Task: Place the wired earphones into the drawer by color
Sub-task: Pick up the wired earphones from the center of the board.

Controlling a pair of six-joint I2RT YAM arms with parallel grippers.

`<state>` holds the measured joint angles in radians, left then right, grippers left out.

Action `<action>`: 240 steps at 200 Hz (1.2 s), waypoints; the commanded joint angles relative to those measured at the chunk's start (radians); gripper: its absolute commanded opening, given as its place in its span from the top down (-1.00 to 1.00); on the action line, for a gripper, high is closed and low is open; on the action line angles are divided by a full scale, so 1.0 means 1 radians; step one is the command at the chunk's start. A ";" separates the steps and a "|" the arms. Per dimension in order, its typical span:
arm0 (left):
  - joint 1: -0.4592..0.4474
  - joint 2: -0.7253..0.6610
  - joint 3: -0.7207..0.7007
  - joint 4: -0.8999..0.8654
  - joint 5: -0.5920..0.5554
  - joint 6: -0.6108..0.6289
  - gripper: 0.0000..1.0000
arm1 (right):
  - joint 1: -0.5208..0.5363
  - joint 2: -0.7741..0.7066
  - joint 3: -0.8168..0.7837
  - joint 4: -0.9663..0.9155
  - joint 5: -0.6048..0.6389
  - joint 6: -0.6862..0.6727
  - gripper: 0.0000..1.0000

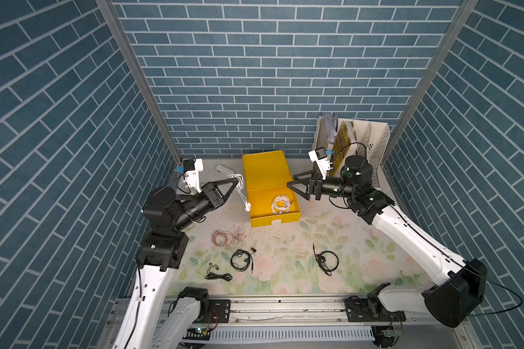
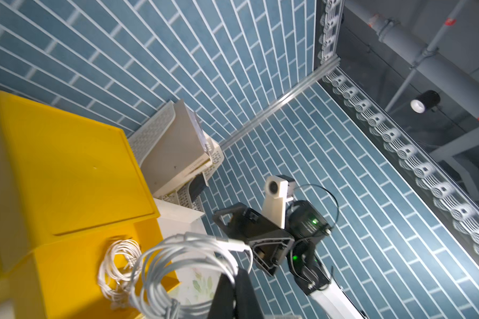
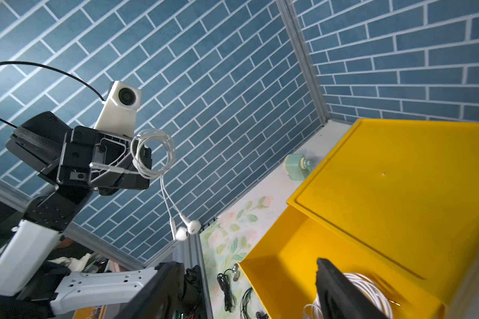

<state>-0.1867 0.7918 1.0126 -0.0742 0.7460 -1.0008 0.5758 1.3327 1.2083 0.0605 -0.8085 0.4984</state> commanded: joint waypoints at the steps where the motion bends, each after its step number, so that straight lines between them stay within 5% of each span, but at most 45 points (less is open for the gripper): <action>1: -0.103 0.005 -0.027 0.134 -0.056 -0.045 0.90 | -0.002 0.039 -0.038 0.212 -0.103 0.142 -0.61; 74: -0.336 0.102 -0.045 0.264 -0.153 -0.041 0.93 | 0.001 0.109 -0.110 0.604 -0.208 0.440 -0.61; 240: -0.418 0.176 -0.062 0.314 -0.194 -0.032 0.96 | 0.076 0.193 -0.115 0.735 -0.232 0.526 -0.57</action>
<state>-0.5964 0.9630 0.9657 0.2050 0.5591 -1.0431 0.6399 1.5215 1.0882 0.7261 -1.0122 0.9985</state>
